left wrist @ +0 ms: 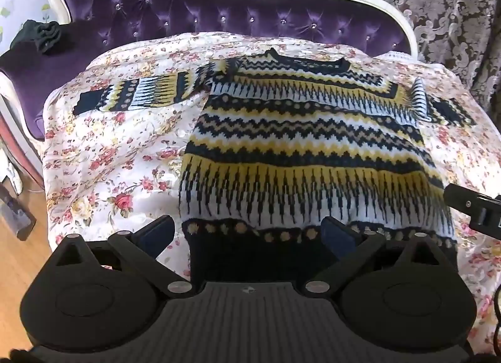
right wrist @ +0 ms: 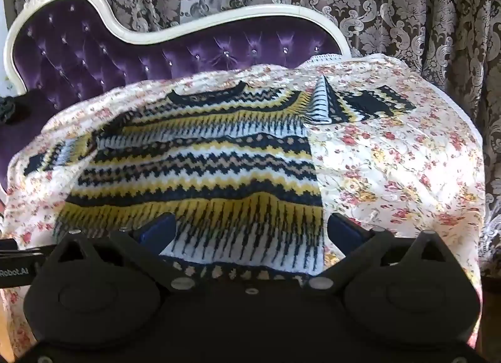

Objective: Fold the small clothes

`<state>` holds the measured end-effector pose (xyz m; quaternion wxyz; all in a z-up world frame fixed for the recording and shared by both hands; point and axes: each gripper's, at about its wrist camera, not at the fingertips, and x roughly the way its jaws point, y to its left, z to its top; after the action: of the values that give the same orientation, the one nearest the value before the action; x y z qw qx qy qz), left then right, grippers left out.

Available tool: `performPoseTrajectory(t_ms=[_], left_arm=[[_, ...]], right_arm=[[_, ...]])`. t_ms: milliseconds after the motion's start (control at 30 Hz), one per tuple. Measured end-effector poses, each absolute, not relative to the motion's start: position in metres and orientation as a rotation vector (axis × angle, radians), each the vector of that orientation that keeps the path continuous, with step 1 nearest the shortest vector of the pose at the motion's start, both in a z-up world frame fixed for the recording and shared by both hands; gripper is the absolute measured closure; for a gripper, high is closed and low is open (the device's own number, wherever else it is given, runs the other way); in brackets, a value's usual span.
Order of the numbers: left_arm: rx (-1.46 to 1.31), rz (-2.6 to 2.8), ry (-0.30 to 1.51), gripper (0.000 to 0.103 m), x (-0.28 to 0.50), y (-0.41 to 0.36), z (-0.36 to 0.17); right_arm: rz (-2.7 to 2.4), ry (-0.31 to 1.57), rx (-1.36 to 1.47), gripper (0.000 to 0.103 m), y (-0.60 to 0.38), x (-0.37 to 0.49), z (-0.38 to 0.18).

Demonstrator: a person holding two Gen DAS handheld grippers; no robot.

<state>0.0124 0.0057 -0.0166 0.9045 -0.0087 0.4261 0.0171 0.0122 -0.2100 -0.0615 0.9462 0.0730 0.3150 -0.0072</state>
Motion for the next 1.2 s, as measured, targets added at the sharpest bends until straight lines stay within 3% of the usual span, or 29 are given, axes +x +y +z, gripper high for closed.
performPoseTrajectory(t_ms=[1200], left_arm=[[-0.01,0.061,0.943,0.002,0.014,0.009,-0.031]], right_arm=[[-0.028,0.697,0.085,0.0,-0.2,0.017,-0.069]])
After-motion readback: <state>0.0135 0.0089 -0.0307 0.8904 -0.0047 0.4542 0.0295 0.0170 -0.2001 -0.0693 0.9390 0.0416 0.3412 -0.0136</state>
